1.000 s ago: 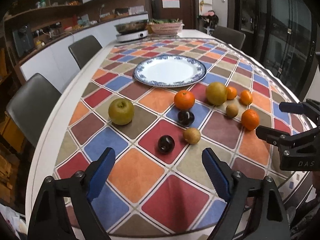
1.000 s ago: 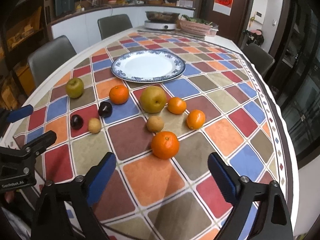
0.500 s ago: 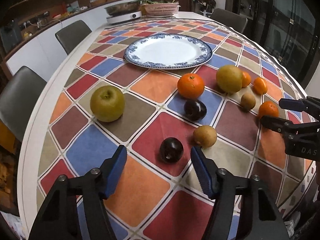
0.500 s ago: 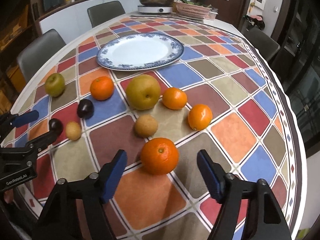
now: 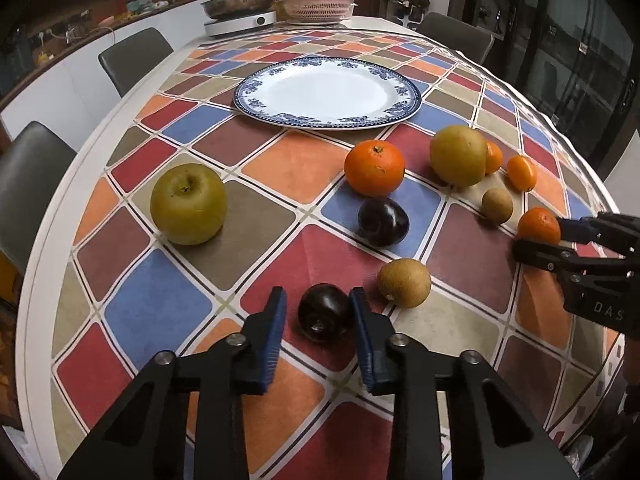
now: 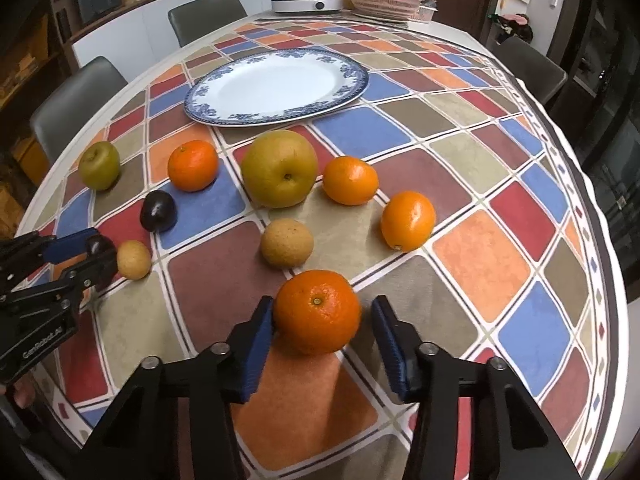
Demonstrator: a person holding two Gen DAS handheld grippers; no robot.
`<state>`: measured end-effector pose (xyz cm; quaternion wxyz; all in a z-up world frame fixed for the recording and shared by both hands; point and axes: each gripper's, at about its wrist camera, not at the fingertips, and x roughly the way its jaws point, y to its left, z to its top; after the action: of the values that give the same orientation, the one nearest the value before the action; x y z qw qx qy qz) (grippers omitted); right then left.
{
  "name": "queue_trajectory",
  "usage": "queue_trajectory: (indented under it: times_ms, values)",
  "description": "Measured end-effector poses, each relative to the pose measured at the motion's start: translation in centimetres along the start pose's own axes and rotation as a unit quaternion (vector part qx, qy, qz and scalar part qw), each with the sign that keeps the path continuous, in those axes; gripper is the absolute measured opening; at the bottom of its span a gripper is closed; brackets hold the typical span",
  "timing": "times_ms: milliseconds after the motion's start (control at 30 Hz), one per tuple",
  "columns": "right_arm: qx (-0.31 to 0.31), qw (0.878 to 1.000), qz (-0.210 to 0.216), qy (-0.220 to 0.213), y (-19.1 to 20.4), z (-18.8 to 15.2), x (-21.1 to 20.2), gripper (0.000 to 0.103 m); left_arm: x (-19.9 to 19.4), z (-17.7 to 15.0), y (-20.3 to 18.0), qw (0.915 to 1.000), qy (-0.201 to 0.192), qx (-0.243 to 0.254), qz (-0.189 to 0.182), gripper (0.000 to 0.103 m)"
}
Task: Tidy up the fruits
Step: 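Grasp the dark plum with the left gripper while the right gripper grasps an orange, then carry the plum in the left gripper and orange in the right gripper over the plate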
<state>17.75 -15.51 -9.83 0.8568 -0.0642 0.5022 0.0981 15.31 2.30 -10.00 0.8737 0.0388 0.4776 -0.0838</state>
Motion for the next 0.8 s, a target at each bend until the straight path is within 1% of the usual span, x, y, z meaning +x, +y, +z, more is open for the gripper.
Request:
queue_trajectory:
  times_ms: [67,100,233,333,633,800]
  values:
    - [-0.003,1.0,0.002,0.0,0.1,0.0,0.0,0.042,0.0,0.0,0.0,1.0,-0.001,-0.004,-0.002,0.028]
    - [-0.002,1.0,0.002,0.0,0.2,0.0,0.0,0.042,0.0,0.0,0.0,1.0,-0.002,-0.003,-0.004,0.026]
    - [0.004,1.0,0.007,-0.005,0.0,0.0,-0.2,0.042,-0.2,-0.1,-0.2,1.0,-0.006,-0.001,-0.005,0.025]
    - [-0.002,1.0,0.004,-0.017,0.2,0.0,-0.9,0.042,-0.7,-0.1,-0.3,0.9999,-0.013,-0.003,-0.006,0.025]
    - [-0.013,0.998,0.021,-0.052,0.8,0.4,-3.5,0.042,-4.0,0.6,-0.7,0.9985,-0.052,-0.003,-0.013,0.025]
    - [-0.012,0.996,0.047,-0.074,0.9,1.1,-5.3,0.042,-6.1,1.5,-0.9,0.9969,-0.076,0.001,-0.02,0.025]
